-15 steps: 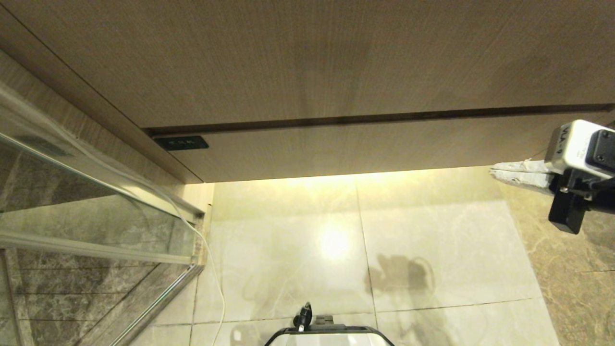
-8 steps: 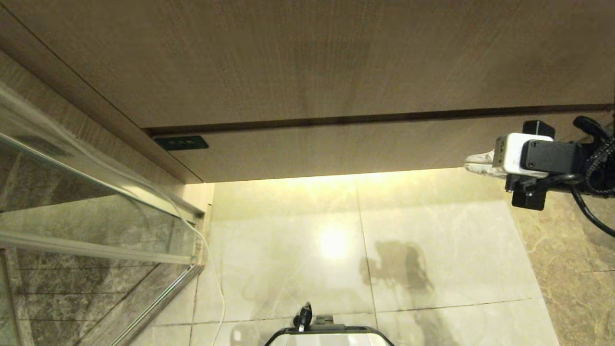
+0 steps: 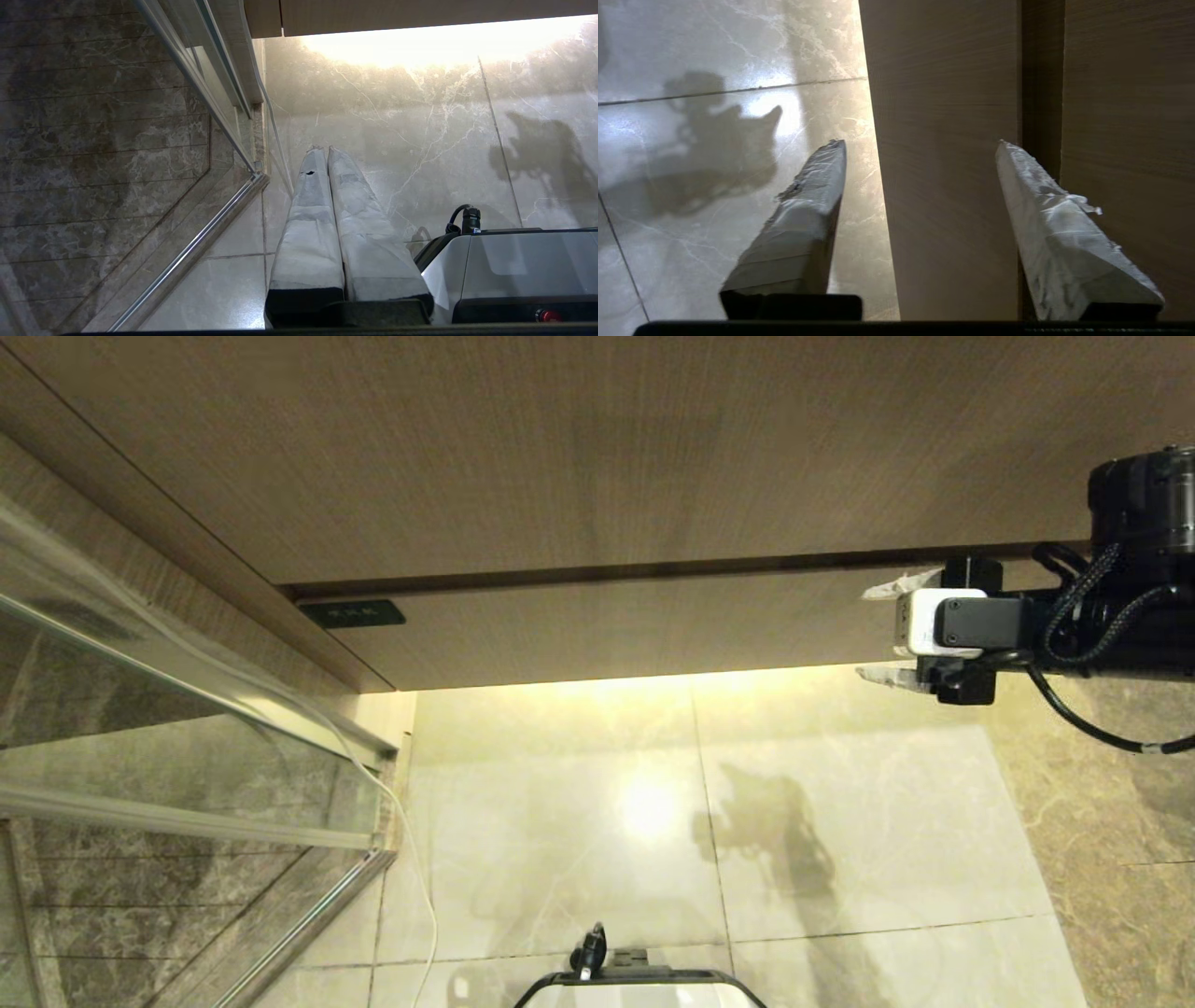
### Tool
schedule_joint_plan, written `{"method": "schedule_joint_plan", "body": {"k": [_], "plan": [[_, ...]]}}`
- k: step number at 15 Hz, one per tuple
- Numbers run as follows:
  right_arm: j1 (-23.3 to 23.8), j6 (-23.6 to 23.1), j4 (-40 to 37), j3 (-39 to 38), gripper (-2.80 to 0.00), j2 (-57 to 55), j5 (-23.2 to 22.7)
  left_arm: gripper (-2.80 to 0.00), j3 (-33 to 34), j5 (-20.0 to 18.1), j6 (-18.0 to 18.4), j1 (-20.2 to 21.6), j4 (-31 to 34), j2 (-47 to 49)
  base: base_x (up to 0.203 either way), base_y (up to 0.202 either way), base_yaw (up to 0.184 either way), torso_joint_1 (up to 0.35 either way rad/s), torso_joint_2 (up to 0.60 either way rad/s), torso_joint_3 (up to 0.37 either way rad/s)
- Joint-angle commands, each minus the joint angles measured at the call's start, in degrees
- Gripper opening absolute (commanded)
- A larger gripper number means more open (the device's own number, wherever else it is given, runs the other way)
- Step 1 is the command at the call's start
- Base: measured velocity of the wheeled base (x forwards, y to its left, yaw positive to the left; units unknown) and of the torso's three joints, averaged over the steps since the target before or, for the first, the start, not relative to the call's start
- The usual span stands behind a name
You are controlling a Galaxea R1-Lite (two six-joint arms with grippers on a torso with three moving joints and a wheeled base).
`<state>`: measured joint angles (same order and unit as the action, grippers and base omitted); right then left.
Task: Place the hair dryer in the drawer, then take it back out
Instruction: Pull open the drawer
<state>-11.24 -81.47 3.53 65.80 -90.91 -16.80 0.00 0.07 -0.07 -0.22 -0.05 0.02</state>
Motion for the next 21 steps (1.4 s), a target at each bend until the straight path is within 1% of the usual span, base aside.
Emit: {"method": "schedule_joint_plan", "body": {"k": [1, 7, 9, 13, 21], "plan": [[-0.01, -0.44, 0.25, 2.22, 0.00, -3.60, -0.14, -2.80, 0.08, 0.01, -0.10, 0.04, -0.04, -0.02, 0.000, 0.000, 0.000, 0.000, 0.00, 0.000], [-0.01, -0.21, 0.51, 8.99, 0.00, -9.75, 0.00, -2.80, 0.09, 0.01, -0.10, 0.04, -0.04, -0.02, 0.000, 0.000, 0.000, 0.000, 0.00, 0.000], [-0.01, -0.12, 1.31, 9.52, 0.00, -10.66, 0.01, -2.80, 0.00, 0.01, -0.10, 0.04, -0.04, -0.02, 0.000, 0.000, 0.000, 0.000, 0.00, 0.000], [-0.01, 0.51, 5.41, 10.16, 0.00, -12.97, 0.01, -2.80, 0.01, 0.01, -0.10, 0.04, -0.04, -0.02, 0.000, 0.000, 0.000, 0.000, 0.00, 0.000], [-0.02, 0.77, 8.99, 10.30, 0.00, -15.45, 0.09, -2.80, 0.07, 0.01, -0.03, 0.04, -0.04, -0.02, 0.000, 0.000, 0.000, 0.000, 0.00, 0.000]]}}
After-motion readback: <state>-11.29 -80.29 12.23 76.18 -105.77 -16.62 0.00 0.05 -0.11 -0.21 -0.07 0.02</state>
